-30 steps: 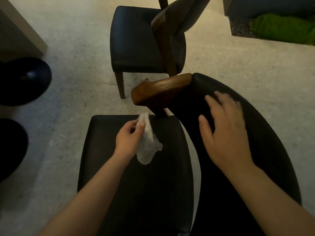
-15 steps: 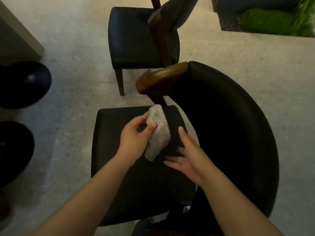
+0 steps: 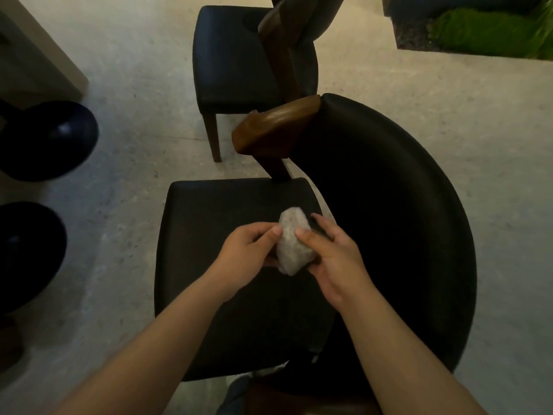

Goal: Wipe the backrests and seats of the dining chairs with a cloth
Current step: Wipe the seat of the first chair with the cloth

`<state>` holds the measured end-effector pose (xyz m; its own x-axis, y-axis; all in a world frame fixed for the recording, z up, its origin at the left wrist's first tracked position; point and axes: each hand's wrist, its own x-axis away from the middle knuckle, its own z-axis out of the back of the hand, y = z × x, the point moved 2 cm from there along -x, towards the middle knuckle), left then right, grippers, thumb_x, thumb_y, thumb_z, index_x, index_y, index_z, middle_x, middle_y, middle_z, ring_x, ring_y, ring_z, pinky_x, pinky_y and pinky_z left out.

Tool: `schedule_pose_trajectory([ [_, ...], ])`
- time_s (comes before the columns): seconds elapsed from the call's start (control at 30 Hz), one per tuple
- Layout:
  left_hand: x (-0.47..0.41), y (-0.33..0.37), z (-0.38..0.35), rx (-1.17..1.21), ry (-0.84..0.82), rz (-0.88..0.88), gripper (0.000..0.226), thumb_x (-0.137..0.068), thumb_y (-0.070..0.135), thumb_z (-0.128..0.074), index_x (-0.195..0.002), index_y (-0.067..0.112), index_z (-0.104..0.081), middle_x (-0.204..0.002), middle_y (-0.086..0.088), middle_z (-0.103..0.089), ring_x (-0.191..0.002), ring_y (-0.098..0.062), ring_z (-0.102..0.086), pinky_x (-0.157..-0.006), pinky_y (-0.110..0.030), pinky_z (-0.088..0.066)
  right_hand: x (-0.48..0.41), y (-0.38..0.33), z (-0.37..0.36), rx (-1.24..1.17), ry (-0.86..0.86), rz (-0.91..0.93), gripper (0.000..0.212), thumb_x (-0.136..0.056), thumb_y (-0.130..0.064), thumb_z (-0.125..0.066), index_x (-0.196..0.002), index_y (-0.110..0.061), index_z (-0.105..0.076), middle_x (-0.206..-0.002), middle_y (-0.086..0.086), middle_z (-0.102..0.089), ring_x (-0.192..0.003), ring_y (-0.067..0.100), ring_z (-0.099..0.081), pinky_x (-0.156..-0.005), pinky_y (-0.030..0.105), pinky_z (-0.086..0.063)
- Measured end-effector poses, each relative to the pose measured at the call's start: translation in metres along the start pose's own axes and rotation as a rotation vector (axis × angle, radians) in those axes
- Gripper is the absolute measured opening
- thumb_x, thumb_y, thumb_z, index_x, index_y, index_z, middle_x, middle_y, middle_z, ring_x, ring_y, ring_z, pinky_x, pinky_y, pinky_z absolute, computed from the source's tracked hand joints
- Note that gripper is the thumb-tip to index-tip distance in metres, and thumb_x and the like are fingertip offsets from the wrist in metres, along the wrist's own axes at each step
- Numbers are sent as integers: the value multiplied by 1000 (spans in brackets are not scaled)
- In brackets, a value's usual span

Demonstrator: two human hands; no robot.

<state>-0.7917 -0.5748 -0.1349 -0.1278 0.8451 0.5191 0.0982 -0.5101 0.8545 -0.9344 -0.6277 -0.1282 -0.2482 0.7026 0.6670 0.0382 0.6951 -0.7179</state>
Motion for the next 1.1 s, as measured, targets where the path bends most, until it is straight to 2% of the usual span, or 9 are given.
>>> schedule_pose_trajectory([
  [0.07, -2, -6, -1, 65, -22, 45, 26, -99, 21, -47, -121, 26, -62, -109, 3, -70, -100, -11, -68, -79, -26, -57, -8, 2, 8, 31, 25, 19, 51, -87, -9, -66, -133, -25, -52, -119, -6, -61, -103, 13, -62, -75, 29, -58],
  [0.17, -6, -19, 11, -62, 110, 19, 27, -97, 20, -52, -119, 34, -60, -106, 7, -68, -96, -4, -67, -74, -21, -56, -23, 6, 14, 118, 76, 3, 37, -90, -10, -63, -123, -25, -59, -113, -5, -64, -95, 10, -64, -63, 22, -56],
  [0.27, -11, -36, 34, -344, 252, 7, 33, -95, 26, -55, -126, 39, -52, -103, 11, -62, -89, -4, -64, -71, -21, -53, -39, 12, 16, 188, 113, -42, 35, -90, -12, -63, -124, -20, -60, -111, -3, -65, -97, 12, -65, -73, 29, -58],
  [0.37, -23, -55, 59, -577, 233, 42, 37, -94, 30, -57, -129, 37, -50, -104, 14, -58, -91, -2, -59, -71, -17, -45, -56, 16, 16, 318, 190, -18, 32, -92, -13, -62, -123, -19, -61, -118, 2, -65, -104, 17, -63, -86, 37, -56],
  [0.57, -64, -89, 98, -868, 185, 54, 34, -92, 31, -61, -125, 28, -57, -108, 12, -52, -85, 0, -55, -65, -13, -40, -93, 26, 5, 659, 345, 230, 31, -95, -12, -58, -125, -14, -62, -122, 4, -63, -109, 15, -60, -80, 24, -49],
  [0.7, -85, -108, 115, -989, 158, 30, 40, -90, 32, -64, -128, 25, -55, -112, 9, -49, -91, -4, -52, -74, -19, -42, -118, 42, -2, 880, 396, 309, 31, -95, -9, -55, -125, -10, -63, -121, 6, -64, -110, 16, -59, -92, 28, -49],
  [0.87, -103, -134, 133, -1147, 108, 48, 60, -86, 39, -67, -140, 25, -43, -138, -2, -42, -121, -19, -47, -98, -36, -47, -140, 89, -4, 1025, 373, 224, 31, -96, -12, -53, -125, -13, -63, -123, 6, -63, -112, 19, -58, -96, 31, -48],
  [0.97, -113, -148, 140, -1218, 102, 60, 78, -84, 45, -68, -149, 25, -30, -154, -6, -25, -140, -29, -28, -113, -46, -34, -147, 121, -9, 1069, 288, 230, 35, -97, -18, -54, -132, -17, -58, -132, 2, -56, -121, 14, -52, -104, 32, -44],
  [1.1, -132, -157, 150, -1295, 122, 76, 93, -82, 53, -67, -154, 30, -13, -161, -7, -4, -147, -35, -4, -118, -53, -17, -155, 152, -20, 1194, 245, 226, 48, -95, -33, -56, -141, -24, -47, -148, -2, -37, -137, 15, -34, -110, 37, -38],
])
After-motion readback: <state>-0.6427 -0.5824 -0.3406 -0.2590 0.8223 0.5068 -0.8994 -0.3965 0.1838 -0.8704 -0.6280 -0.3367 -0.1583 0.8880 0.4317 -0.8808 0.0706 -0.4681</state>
